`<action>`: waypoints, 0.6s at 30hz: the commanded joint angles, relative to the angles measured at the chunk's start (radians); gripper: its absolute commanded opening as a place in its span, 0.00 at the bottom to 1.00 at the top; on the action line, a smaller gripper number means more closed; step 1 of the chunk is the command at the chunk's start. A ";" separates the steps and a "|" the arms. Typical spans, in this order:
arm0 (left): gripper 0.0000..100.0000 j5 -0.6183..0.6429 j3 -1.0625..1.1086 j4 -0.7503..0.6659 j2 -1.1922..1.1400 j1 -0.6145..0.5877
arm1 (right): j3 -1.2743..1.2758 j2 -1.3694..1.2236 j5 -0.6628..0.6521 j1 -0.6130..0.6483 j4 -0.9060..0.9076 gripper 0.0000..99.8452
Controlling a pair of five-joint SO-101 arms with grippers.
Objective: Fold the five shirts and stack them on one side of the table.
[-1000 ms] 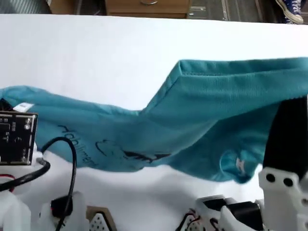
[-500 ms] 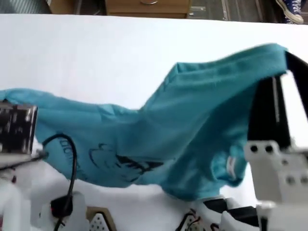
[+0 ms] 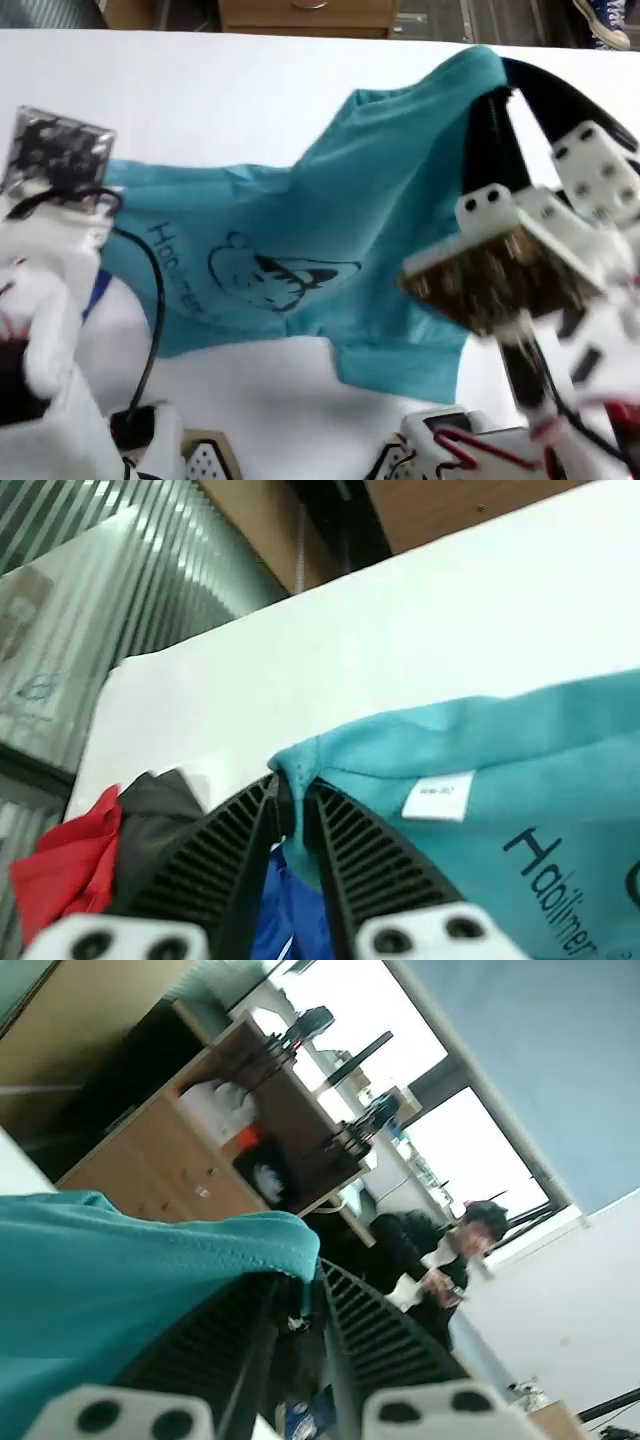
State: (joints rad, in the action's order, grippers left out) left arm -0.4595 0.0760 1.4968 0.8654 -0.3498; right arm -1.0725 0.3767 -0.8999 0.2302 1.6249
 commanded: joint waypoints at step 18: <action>0.02 -0.028 0.243 -0.420 -0.279 0.106 | 0.603 0.001 0.003 -0.002 -0.329 0.02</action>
State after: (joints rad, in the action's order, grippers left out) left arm -0.4672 0.3291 1.1254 0.6644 -0.2516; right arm -0.5478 0.3705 -0.8999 0.2286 1.3671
